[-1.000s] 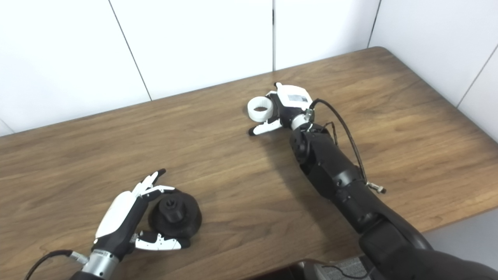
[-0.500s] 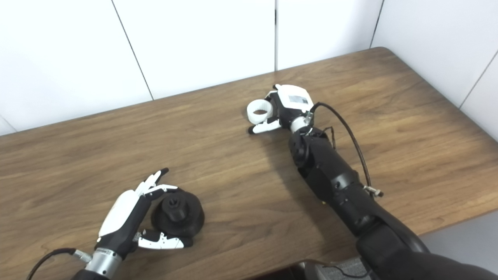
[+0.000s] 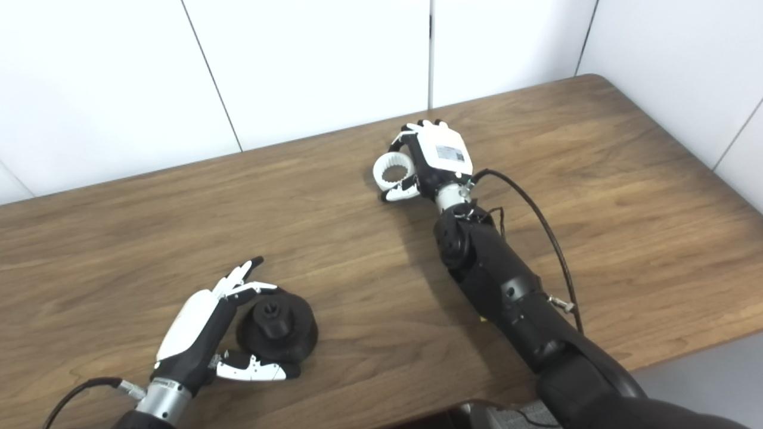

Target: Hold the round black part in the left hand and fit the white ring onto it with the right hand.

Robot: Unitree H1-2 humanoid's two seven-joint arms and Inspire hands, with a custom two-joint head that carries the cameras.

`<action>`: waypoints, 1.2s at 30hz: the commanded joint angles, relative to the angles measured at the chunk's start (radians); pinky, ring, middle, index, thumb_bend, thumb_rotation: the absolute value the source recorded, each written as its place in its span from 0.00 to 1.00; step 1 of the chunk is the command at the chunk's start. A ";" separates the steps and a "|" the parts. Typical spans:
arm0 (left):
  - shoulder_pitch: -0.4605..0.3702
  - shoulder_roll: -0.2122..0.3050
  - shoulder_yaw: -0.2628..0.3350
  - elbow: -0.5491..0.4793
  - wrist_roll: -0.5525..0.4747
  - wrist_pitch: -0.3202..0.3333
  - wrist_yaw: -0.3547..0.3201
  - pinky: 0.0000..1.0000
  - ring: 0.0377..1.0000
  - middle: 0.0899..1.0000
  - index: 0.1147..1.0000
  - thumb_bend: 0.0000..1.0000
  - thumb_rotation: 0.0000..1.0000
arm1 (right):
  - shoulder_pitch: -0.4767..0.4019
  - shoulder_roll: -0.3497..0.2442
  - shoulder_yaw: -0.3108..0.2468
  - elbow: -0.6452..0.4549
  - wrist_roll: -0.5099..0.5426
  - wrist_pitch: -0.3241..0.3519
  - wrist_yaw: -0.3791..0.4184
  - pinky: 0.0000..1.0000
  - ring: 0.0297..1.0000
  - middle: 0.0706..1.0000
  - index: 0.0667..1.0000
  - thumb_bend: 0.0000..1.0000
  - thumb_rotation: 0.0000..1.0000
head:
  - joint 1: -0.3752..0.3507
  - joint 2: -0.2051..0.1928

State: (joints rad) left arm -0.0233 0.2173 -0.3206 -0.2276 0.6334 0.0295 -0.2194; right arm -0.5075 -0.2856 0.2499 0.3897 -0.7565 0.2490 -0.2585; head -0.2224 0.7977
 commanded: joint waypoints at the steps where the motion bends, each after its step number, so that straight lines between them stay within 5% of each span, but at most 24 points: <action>1: -0.019 0.002 0.006 -0.038 0.008 -0.002 0.005 1.00 1.00 1.00 0.59 0.95 0.30 | -0.016 -0.010 -0.003 0.000 -0.007 -0.011 -0.021 1.00 0.92 0.83 0.45 0.52 0.14 | 0.002 0.001; 17: -0.021 -0.001 0.016 -0.030 0.001 0.001 0.011 1.00 1.00 1.00 0.59 0.95 0.31 | 0.017 -0.024 -0.003 -0.085 -0.016 -0.043 -0.042 0.98 0.92 0.82 0.45 0.52 0.14 | 0.008 0.006; 36: -0.034 0.000 0.019 -0.020 0.005 0.003 0.010 1.00 1.00 1.00 0.59 0.94 0.31 | 0.183 0.029 -0.055 -0.437 0.027 -0.068 -0.016 1.00 0.94 0.84 0.45 0.52 0.14 | 0.023 0.016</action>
State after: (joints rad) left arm -0.0249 0.2155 -0.3105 -0.2276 0.6328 0.0371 -0.2198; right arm -0.3033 -0.2572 0.2066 0.0013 -0.7285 0.2138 -0.2674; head -0.1994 0.8130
